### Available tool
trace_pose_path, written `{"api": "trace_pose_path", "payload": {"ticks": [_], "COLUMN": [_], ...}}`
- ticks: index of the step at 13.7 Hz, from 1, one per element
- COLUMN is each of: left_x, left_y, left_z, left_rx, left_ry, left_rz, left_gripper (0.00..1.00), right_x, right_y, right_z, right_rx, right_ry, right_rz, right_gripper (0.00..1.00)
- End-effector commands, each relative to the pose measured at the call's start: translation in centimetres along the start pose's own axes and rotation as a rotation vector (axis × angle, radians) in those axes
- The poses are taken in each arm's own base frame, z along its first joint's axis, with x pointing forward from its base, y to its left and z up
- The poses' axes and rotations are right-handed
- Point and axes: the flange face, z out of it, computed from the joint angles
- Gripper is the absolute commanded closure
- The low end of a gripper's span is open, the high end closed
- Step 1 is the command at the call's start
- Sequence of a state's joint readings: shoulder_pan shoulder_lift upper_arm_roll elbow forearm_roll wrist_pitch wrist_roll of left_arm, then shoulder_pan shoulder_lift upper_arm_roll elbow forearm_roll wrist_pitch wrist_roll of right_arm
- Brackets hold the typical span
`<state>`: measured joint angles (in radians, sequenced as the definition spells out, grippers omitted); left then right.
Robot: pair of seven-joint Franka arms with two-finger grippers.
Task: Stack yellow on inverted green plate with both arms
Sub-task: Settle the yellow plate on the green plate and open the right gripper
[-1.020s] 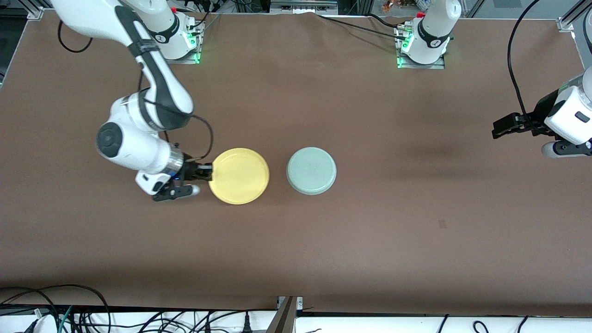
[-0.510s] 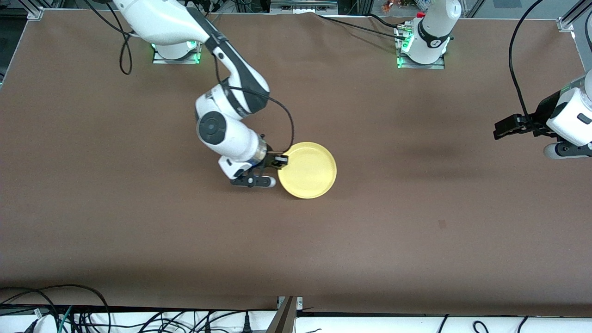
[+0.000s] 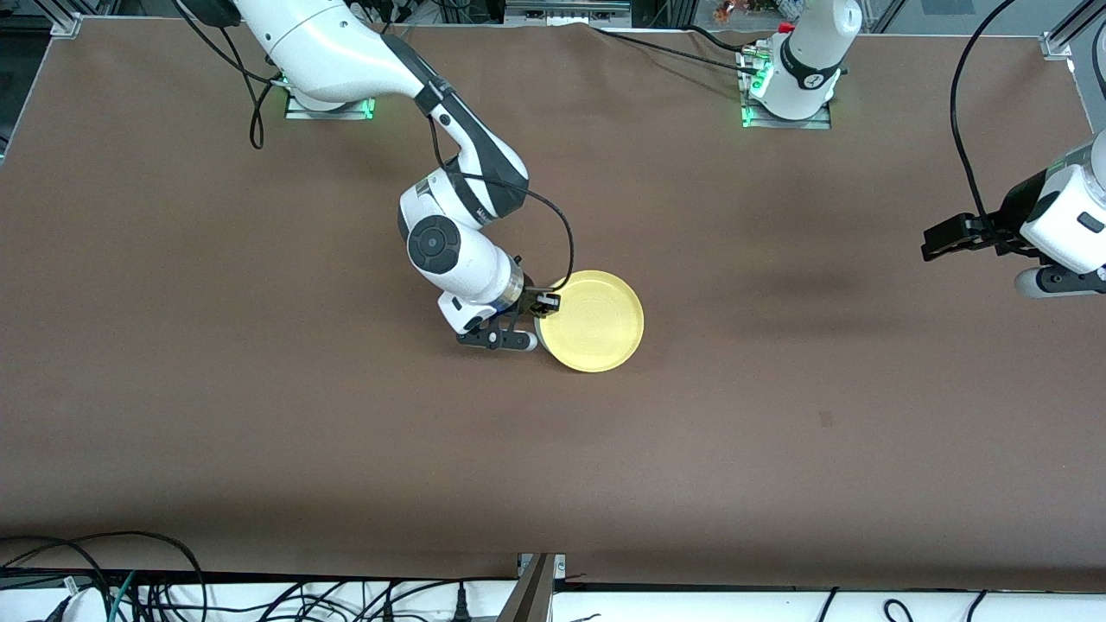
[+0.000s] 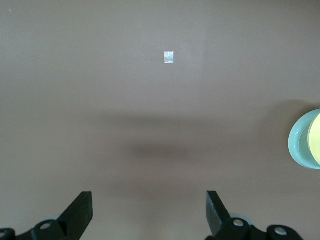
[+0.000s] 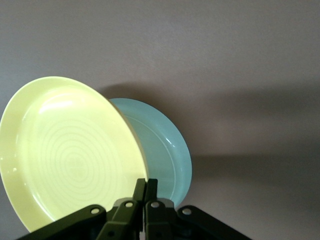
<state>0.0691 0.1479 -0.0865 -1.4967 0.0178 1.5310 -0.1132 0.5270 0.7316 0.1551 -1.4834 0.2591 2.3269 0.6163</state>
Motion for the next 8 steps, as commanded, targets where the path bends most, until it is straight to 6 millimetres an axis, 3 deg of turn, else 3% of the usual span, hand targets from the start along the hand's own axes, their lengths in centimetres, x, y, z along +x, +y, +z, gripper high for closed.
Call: {"api": "trace_pose_path", "payload": {"ticks": [1, 8], "left_x": [-0.3, -0.3], "left_y": [0.0, 0.0], "left_z": [-0.3, -0.2], "left_rx": [-0.019, -0.02], "left_ry": [-0.002, -0.004], "left_rz": [-0.008, -0.006], "left_gripper": [0.0, 0.0], "right_x": [-0.7, -2.0], "right_y": [1.1, 2.2], "right_z": [1.5, 3.4], "right_rx": [-0.032, -0.058], "right_ry": [-0.025, -0.061], "right_rz": [0.019, 0.033], "right_gripper": [1.0, 1.0]}}
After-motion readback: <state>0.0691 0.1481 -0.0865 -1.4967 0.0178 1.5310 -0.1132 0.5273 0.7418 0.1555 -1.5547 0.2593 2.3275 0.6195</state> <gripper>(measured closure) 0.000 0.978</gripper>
